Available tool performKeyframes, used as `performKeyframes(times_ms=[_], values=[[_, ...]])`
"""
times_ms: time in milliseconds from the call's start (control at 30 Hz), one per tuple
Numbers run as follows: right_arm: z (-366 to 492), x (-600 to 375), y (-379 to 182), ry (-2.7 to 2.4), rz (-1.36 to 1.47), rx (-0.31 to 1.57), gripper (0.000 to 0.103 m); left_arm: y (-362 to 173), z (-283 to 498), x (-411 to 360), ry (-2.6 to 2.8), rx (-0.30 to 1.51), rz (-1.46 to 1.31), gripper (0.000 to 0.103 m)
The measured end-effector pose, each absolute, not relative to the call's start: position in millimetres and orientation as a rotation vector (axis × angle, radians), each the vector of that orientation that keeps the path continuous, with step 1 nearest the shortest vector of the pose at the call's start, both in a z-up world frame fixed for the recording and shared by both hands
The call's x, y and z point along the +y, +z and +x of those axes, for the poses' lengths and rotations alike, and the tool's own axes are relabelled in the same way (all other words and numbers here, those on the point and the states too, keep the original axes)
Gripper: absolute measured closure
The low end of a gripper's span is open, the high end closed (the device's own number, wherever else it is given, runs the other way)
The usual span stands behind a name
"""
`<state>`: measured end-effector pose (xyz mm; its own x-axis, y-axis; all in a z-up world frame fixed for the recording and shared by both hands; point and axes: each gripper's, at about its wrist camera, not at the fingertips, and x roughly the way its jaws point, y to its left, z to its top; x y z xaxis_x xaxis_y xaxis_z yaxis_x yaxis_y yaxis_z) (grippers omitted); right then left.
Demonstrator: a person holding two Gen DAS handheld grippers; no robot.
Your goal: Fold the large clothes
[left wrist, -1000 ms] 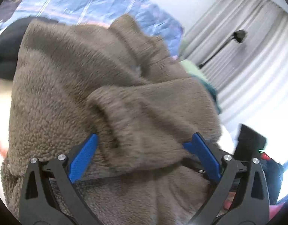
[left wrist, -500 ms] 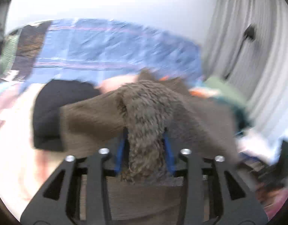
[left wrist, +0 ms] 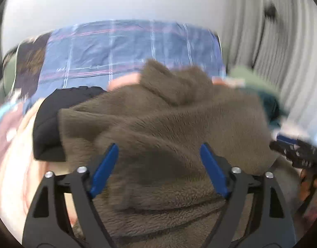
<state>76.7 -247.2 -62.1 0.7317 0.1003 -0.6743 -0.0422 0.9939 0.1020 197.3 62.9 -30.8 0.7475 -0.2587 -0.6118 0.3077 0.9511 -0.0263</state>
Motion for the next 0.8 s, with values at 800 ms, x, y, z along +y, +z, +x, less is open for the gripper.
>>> performKeyframes(times_ms=[800], values=[[-34.2, -371.1, -86.1, -0.022, 0.215, 0.834, 0.018, -102.1, 65.9, 202.3, -0.114, 0.935, 0.112, 0.002]])
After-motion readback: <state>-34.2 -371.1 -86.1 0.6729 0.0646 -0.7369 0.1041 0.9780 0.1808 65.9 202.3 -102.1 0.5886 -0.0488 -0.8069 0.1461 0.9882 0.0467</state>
